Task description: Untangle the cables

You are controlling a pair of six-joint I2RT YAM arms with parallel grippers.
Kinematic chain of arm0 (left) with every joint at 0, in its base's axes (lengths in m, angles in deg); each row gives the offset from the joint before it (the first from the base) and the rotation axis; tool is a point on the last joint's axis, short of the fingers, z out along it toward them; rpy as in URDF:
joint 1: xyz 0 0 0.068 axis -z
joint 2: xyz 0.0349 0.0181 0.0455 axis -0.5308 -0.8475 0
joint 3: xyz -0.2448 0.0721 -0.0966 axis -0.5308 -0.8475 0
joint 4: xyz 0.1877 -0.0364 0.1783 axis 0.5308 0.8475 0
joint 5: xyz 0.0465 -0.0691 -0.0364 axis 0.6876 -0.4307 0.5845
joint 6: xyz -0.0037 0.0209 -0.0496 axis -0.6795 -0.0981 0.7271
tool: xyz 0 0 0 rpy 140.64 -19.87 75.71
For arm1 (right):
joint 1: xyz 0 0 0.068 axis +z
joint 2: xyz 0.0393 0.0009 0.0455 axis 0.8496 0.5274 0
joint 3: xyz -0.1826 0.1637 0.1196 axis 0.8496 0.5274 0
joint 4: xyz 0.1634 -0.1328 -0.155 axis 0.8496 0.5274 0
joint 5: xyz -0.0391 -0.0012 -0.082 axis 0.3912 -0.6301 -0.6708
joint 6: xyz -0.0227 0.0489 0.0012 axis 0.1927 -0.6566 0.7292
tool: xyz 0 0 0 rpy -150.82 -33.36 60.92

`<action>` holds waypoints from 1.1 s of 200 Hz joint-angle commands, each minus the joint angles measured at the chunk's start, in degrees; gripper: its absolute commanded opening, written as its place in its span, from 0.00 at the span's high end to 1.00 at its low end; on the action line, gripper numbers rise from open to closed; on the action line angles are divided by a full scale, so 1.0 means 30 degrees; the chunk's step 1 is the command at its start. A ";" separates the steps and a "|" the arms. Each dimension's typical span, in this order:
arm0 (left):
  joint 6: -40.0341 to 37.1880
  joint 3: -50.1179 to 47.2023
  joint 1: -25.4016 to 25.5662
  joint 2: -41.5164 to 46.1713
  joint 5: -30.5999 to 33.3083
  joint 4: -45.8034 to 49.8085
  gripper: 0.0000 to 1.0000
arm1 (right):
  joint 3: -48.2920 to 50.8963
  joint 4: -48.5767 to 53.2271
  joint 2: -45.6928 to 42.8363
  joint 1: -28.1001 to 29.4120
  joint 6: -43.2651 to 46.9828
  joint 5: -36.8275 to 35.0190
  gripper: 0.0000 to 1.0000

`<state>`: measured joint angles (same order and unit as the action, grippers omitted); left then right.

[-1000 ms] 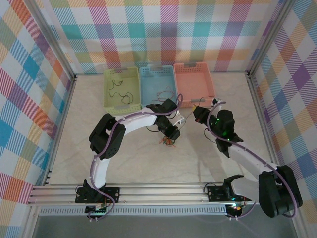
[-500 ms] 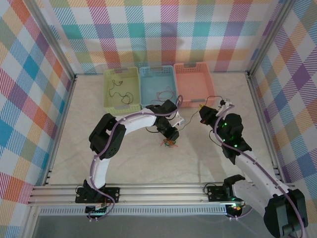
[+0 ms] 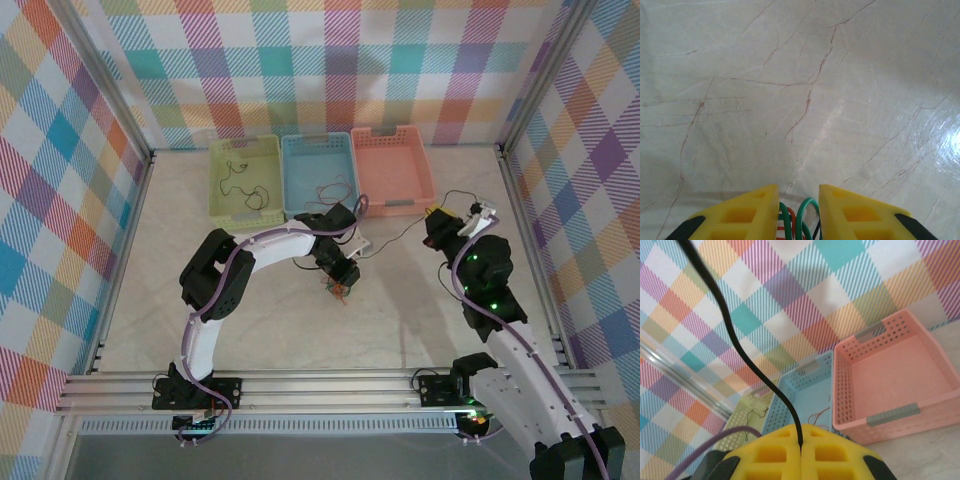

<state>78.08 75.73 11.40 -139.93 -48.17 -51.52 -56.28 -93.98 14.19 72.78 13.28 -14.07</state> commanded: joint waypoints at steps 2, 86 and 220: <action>-0.0285 -0.0366 -0.0261 0.0530 -0.0174 0.0006 0.73 | -0.1022 0.0828 -0.0036 -0.0285 0.0368 -0.1006 1.00; -0.0110 -0.0928 -0.0564 0.0744 -0.0277 -0.0427 0.73 | -0.3645 0.3504 0.0632 -0.1045 0.0777 -0.1657 1.00; 0.0007 -0.1913 -0.0824 0.1530 -0.0388 -0.1055 0.74 | -0.8455 0.7254 0.1475 -0.3109 0.1877 -0.2155 1.00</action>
<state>78.13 71.01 9.68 -137.29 -49.00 -54.65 -78.05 -72.89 19.00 64.39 16.99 -18.97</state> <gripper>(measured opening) 0.262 0.063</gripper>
